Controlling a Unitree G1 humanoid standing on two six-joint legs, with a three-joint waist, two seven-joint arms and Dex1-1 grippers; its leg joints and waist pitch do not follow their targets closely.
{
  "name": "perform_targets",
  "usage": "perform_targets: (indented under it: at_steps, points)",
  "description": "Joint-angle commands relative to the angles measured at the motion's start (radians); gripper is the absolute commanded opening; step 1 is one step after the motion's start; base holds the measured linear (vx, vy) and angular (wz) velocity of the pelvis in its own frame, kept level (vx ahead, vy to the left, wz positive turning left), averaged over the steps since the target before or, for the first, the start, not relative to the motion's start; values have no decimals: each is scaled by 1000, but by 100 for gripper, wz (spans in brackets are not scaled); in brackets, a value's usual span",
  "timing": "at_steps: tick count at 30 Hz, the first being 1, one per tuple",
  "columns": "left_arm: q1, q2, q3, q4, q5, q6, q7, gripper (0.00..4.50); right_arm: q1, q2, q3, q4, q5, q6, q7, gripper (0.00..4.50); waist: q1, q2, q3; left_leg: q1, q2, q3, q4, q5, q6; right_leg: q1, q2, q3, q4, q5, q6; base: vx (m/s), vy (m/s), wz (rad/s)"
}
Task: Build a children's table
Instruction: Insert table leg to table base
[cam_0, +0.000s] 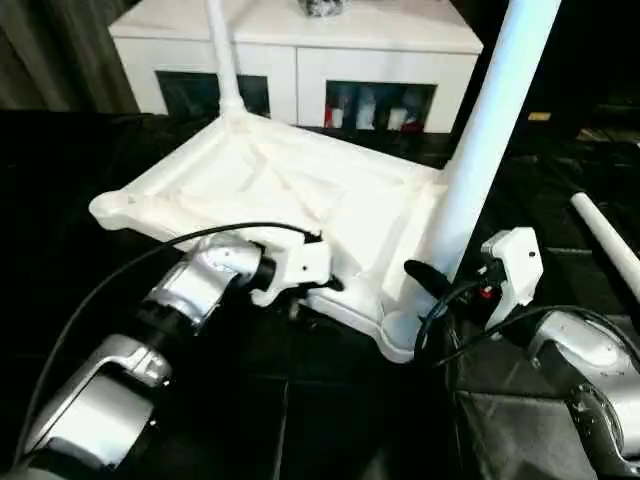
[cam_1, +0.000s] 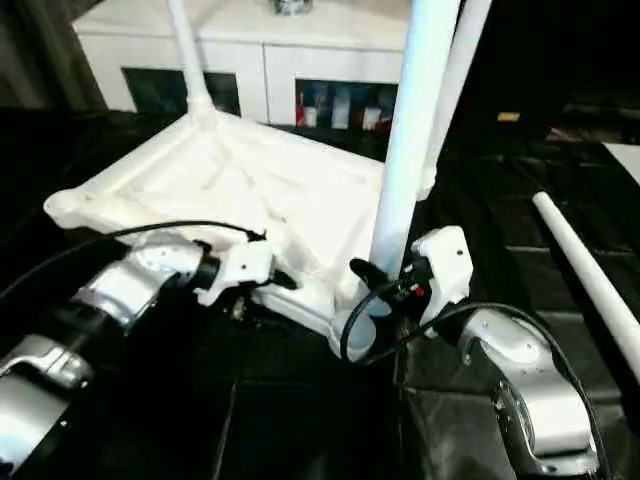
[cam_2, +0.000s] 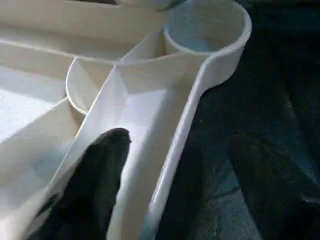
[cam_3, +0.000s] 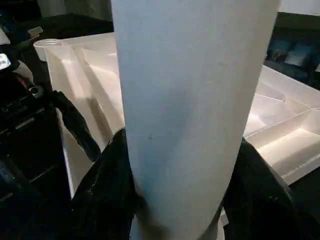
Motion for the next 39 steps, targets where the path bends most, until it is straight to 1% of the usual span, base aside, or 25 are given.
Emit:
perform_targets:
  at_steps: [1,2,3,4,6,7,9,11,12,13,18,19,21,24,25,26,27,29,30,32,33,34,35,38,39]
  points:
    - [-23,-4,11,16,5,-17,-12,345,3,-6,-13,-27,3,-9,-6,188,4,-6,-65,15,66,-14,-81,-112,70,59,-83,36,-56,-40,-315,0,0,0]
    - [-21,-2,11,14,2,-15,-25,323,3,-4,-11,-26,2,-10,-7,188,6,-5,-64,18,67,-12,-82,-128,62,56,-83,36,-59,-62,-310,0,0,0]
    - [-19,-1,9,12,5,-20,-30,316,3,-3,-10,-25,0,-11,-7,188,7,-7,-62,18,69,-8,-86,-157,39,55,-83,38,-63,-116,-292,0,0,0]
    - [-19,-1,9,12,5,-20,-30,316,3,-3,-10,-25,0,-11,-7,188,7,-6,-61,18,69,-9,-87,-163,33,54,-83,38,-64,-130,-286,0,0,0]
    - [-19,-3,7,28,14,-32,-26,294,2,-1,-6,-19,-4,-16,-8,188,7,-7,-60,18,68,-9,-89,-182,19,50,-81,38,-69,-167,-265,0,0,0]
    - [-21,-9,9,47,18,-44,-20,282,0,-1,-6,-17,-8,-20,-9,188,8,-6,-59,18,67,-9,-89,-188,15,49,-81,39,-71,-182,-256,0,0,0]
    - [-22,-11,11,54,18,-49,-17,275,-1,-2,-6,-17,-8,-20,-9,188,10,-7,-60,17,67,-9,-90,-189,11,49,-82,39,-72,-193,-247,0,0,0]
    - [-23,-13,12,59,20,-51,-18,264,-1,-3,-6,-17,-11,-23,-11,188,10,-6,-60,17,68,-10,-90,-184,9,48,-81,39,-71,-185,-246,0,0,0]
    - [-24,-12,10,62,25,-52,-20,237,0,-3,-5,-17,-13,-26,-12,188,12,-6,-62,16,68,-10,-90,-175,9,48,-81,39,-68,-163,-248,0,0,0]
    - [-25,-12,10,63,26,-53,-20,237,1,-3,-5,-17,-14,-26,-12,188,12,-6,-62,16,68,-10,-90,-173,10,48,-81,39,-68,-156,-249,0,0,0]
    - [-35,-19,5,85,43,-73,-8,185,5,-2,1,-21,-18,-29,-15,188,12,-6,-65,13,66,-9,-87,-135,28,52,-81,37,-62,-82,-266,0,0,0]
    - [-36,-19,5,87,44,-74,-8,185,5,-2,2,-21,-19,-30,-15,188,12,-6,-65,13,67,-9,-87,-134,29,53,-81,37,-61,-79,-268,0,0,0]
    - [-44,-24,2,104,50,-85,-9,164,5,0,4,-22,-21,-31,-15,188,13,-4,-65,14,67,-8,-86,-133,31,52,-81,37,-61,-74,-272,0,0,0]
    - [-47,-21,-8,108,62,-92,-14,144,5,0,4,-22,-21,-33,-15,188,13,-5,-63,15,68,-9,-88,-155,25,52,-81,37,-64,-105,-270,0,0,0]
    - [-48,-20,-14,114,72,-97,-16,134,5,0,4,-21,-22,-35,-16,188,12,-5,-63,15,68,-9,-89,-158,24,52,-82,38,-65,-112,-269,0,0,0]
    - [-48,-19,-15,114,73,-98,-16,111,5,0,4,-21,-22,-35,-16,188,12,-5,-63,15,68,-10,-89,-162,21,52,-81,38,-66,-119,-266,0,0,0]
    - [-49,-18,-19,117,80,-103,-16,104,4,1,4,-20,-22,-35,-16,188,12,-6,-63,14,67,-9,-89,-163,20,52,-81,38,-67,-123,-263,0,0,0]
    - [-49,-13,-30,128,99,-117,-16,99,3,1,4,-20,-22,-35,-17,188,12,-6,-63,13,68,-10,-89,-161,19,53,-82,38,-66,-121,-262,0,0,0]
    - [-49,-12,-34,131,106,-123,-16,76,2,1,4,-20,-22,-35,-17,188,11,-5,-63,13,68,-10,-89,-157,20,53,-82,38,-66,-116,-261,0,0,0]
    - [-46,-7,-39,131,120,-128,-10,67,-1,3,3,-19,-23,-37,-19,188,10,-4,-64,14,69,-10,-89,-156,19,52,-82,38,-65,-104,-266,0,0,0]
    - [-42,-5,-39,127,121,-128,-9,58,-2,4,2,-19,-23,-38,-20,188,10,-4,-64,14,68,-10,-89,-157,19,53,-82,38,-64,-103,-267,0,0,0]
    - [-20,3,-36,98,120,-113,-4,58,-3,7,0,-19,-24,-39,-26,188,10,-1,-65,14,69,-11,-89,-155,18,53,-82,38,-63,-93,-270,0,0,0]
    - [-14,5,-35,90,119,-109,-3,39,-3,8,0,-19,-24,-40,-27,188,10,-1,-65,14,70,-11,-90,-155,17,53,-82,38,-62,-88,-272,0,0,0]
    - [40,28,-31,20,121,-71,7,21,-1,21,-11,-20,-17,-34,-44,188,7,-1,-64,12,70,-11,-91,-163,17,54,-83,38,-63,-102,-274,0,0,0]
    - [73,46,-29,-26,138,-38,29,13,-3,29,-21,-19,-10,-26,-58,188,6,3,-65,14,72,-11,-91,-165,13,53,-83,38,-63,-104,-273,0,0,0]
